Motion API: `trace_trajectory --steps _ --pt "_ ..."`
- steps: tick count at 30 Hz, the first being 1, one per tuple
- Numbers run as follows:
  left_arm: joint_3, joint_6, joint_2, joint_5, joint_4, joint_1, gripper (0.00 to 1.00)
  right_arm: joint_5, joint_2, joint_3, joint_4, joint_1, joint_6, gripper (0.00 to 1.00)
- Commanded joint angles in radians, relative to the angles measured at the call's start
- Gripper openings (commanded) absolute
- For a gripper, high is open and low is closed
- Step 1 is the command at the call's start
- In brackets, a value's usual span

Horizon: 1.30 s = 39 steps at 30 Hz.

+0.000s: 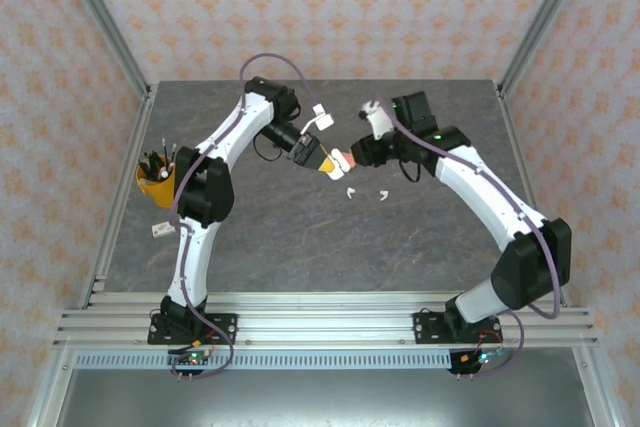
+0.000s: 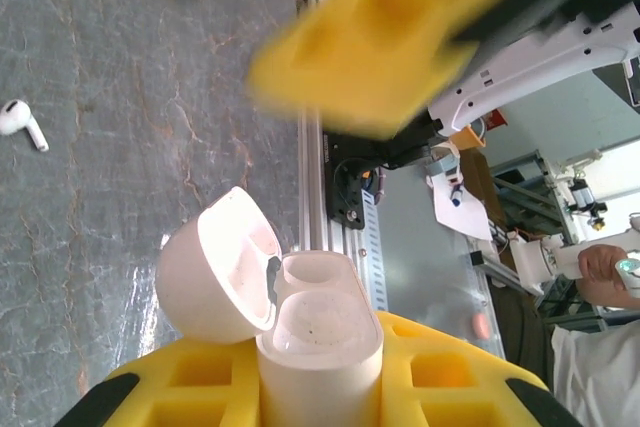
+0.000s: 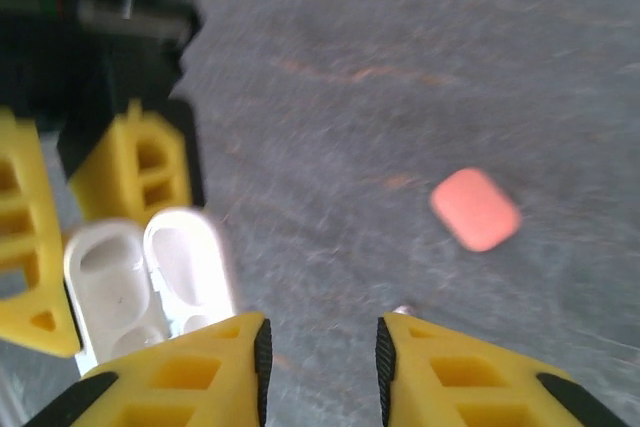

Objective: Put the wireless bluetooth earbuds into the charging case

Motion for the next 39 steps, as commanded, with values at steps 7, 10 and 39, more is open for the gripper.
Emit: trace_trajectory --steps 7,10,39 --pt "-0.279 -0.479 -0.262 -0.261 0.557 -0.004 0.0 0.179 -0.197 -0.02 0.036 -0.03 0.159 0.36" --pt "-0.326 -0.583 -0.33 -0.421 0.681 -0.016 0.0 0.253 -0.209 -0.016 -0.008 -0.031 0.206 0.3" --pt "-1.451 -0.955 -0.902 -1.314 2.357 -0.317 0.0 0.442 -0.348 -0.39 0.014 -0.018 0.687 0.13"
